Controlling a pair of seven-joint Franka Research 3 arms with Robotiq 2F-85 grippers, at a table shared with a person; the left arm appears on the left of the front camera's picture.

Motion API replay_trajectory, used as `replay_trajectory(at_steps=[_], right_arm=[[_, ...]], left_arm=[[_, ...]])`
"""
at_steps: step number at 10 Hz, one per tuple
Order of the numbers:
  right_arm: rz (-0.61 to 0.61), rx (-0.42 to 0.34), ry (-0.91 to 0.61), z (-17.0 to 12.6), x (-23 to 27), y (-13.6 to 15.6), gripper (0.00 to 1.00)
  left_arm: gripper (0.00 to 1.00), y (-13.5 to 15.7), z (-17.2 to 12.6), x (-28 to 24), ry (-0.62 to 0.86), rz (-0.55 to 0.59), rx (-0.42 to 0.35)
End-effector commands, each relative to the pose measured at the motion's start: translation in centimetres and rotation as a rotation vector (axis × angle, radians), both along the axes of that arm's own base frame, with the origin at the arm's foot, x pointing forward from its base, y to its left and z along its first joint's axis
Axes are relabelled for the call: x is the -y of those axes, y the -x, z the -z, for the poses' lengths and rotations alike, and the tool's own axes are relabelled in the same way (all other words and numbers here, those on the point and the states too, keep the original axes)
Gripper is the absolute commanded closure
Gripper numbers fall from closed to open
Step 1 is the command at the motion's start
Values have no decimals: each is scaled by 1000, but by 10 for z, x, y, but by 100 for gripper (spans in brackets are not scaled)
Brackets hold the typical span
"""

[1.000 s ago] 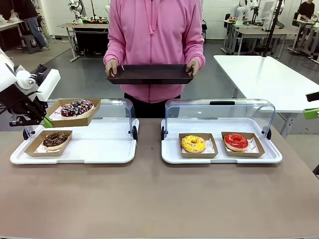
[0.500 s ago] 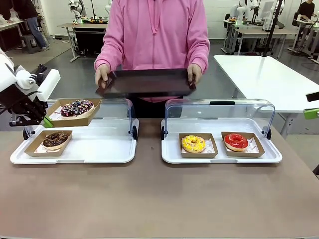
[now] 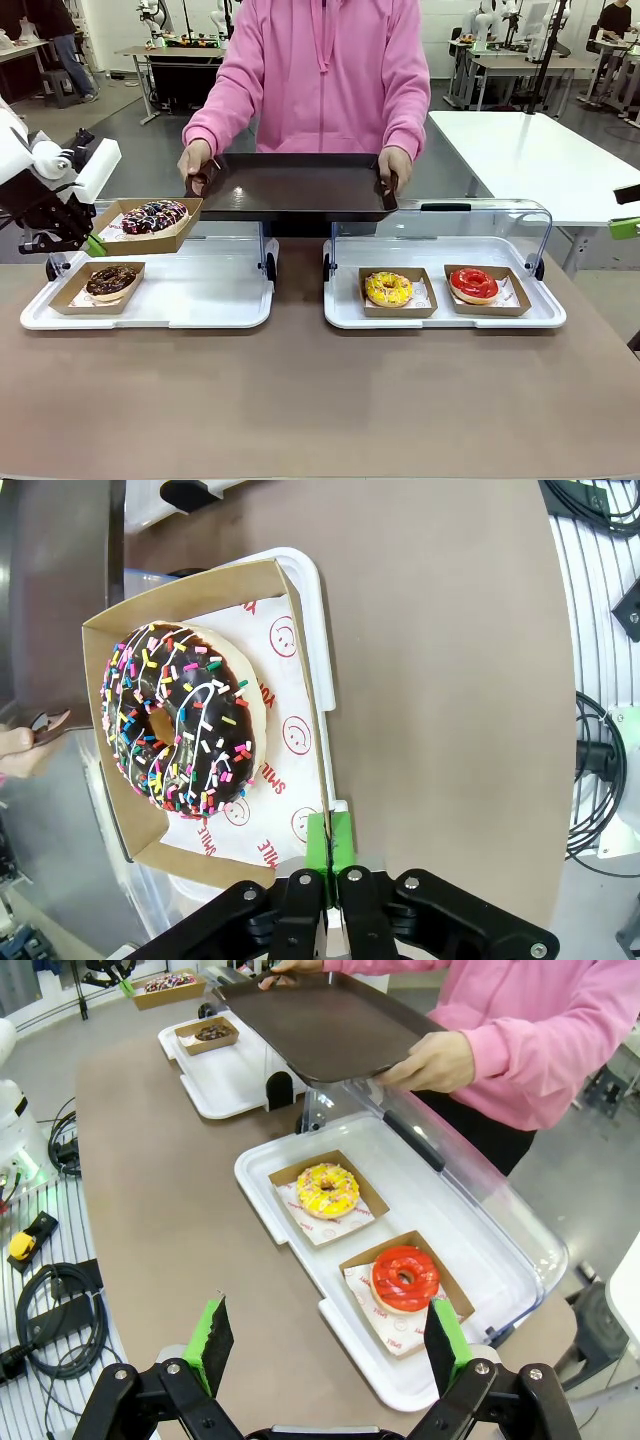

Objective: Provide the desired donut to the person.
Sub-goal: Place the picked Paper togo box onto the Handle tray extended by the person.

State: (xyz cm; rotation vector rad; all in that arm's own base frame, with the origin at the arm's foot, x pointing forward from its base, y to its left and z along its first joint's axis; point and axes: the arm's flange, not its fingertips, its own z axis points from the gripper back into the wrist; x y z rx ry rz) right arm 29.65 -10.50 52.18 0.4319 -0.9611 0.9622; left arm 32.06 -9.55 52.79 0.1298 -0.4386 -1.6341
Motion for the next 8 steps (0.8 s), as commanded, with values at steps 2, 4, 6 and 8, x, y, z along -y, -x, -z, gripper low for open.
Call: replay_trajectory(at_steps=[2, 4, 6, 8], right_arm=[[-13, 20, -23, 1, 0, -3, 0], [-13, 20, -23, 1, 0, -3, 0], [-13, 20, -23, 1, 0, -3, 0], [-13, 20, -23, 1, 0, -3, 0]], left_arm=[[100, -2, 0, 2, -10, -21, 15], [100, -2, 0, 2, -10, -21, 15], [99, 0, 0, 0, 0, 0, 0], [99, -25, -34, 32, -22, -135, -15]])
